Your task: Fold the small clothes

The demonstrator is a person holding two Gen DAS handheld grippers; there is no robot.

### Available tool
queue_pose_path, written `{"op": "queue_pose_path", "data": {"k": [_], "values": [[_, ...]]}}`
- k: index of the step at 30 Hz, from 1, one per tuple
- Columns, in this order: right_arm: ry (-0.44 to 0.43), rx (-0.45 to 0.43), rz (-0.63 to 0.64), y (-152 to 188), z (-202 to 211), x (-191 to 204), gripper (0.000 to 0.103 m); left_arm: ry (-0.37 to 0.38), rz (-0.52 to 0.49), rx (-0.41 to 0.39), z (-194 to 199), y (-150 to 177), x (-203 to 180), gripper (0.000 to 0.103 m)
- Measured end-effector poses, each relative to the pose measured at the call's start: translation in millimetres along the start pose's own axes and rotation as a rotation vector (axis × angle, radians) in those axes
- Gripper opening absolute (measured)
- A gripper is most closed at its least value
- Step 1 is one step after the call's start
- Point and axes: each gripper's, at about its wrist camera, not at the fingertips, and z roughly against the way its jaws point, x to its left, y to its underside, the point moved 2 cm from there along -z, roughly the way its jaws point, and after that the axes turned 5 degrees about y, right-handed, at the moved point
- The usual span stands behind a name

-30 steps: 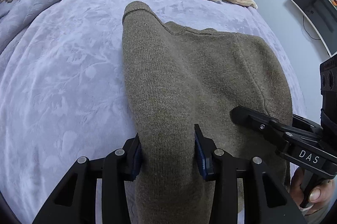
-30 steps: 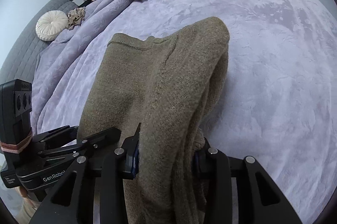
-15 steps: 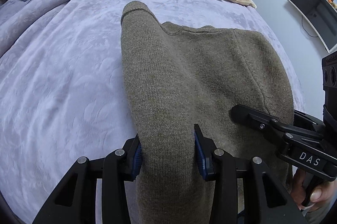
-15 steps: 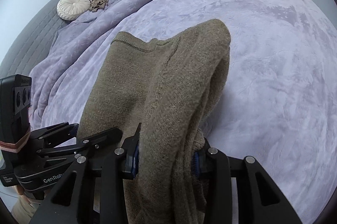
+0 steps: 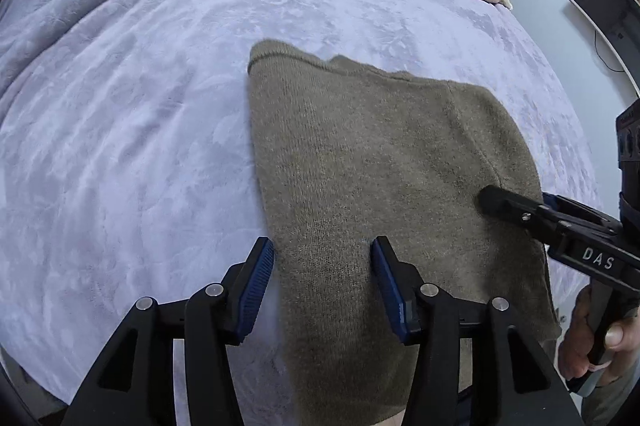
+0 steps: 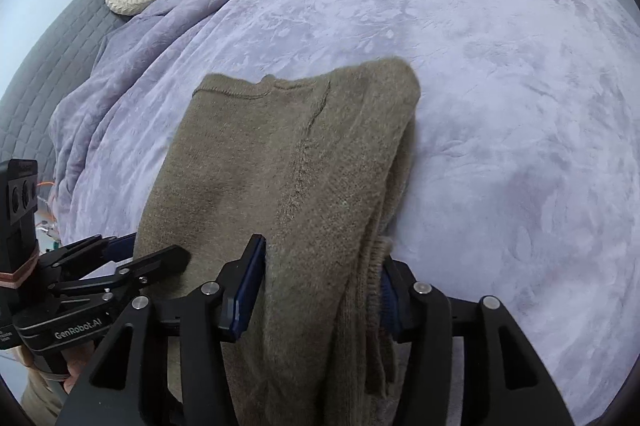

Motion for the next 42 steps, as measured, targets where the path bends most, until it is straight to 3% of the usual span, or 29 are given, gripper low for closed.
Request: {"op": "queue_pose_path", "data": {"k": [3, 5, 8, 12, 15, 18, 22, 26, 29, 31, 36, 37, 39, 42], "values": [[0.019, -0.082, -0.004, -4.0, 29.8, -8.1, 0.056, -0.062, -0.04, -0.053, 13.1, -9.9, -4.3, 0.055], [-0.007, -0.131, 0.029, -9.0, 47.3, -0.7, 0.059, -0.114, -0.057, -0.07, 10.0, -20.2, -7.1, 0.096], [-0.056, -0.139, 0.131, -13.6, 50.4, 21.6, 0.065, -0.197, -0.058, -0.101, -1.2, -32.8, -4.5, 0.096], [-0.091, -0.052, 0.168, -11.4, 11.8, 32.7, 0.065, -0.204, -0.054, -0.011, -37.9, -41.4, 6.8, 0.096], [-0.04, -0.008, 0.174, -7.7, -17.3, 26.4, 0.065, -0.148, -0.015, 0.025, -51.6, -40.5, 14.5, 0.096], [-0.036, -0.034, 0.164, -2.9, -1.2, 28.1, 0.065, -0.172, -0.03, 0.003, -40.6, -36.3, 9.9, 0.096], [-0.074, -0.11, 0.275, 20.9, 42.8, 50.6, 0.065, -0.184, -0.058, -0.014, -27.5, -25.0, 0.9, 0.096], [-0.112, -0.079, 0.349, 55.0, 49.6, 66.1, 0.065, -0.17, -0.054, -0.016, -16.9, -16.5, -2.8, 0.096], [-0.007, 0.041, 0.34, 76.1, 16.9, 56.9, 0.066, -0.164, -0.063, -0.03, -4.3, -8.5, -9.4, 0.096], [-0.006, 0.072, 0.301, 83.6, 8.6, 45.8, 0.066, -0.165, -0.072, -0.042, 4.3, -4.7, -13.9, 0.096], [0.034, 0.03, 0.331, 81.5, 36.4, 49.7, 0.067, -0.2, -0.072, -0.057, 22.1, 2.6, -24.0, 0.096], [0.047, 0.012, 0.332, 78.1, 43.0, 51.4, 0.071, -0.2, -0.067, -0.056, 24.5, 3.6, -24.9, 0.096], [0.103, -0.026, 0.33, 71.8, 56.4, 53.7, 0.08, -0.187, -0.048, -0.056, 29.4, 5.0, -24.5, 0.096], [0.189, -0.078, 0.353, 61.2, 70.3, 59.3, 0.08, -0.186, -0.033, -0.06, 34.4, 9.1, -25.9, 0.096]]}}
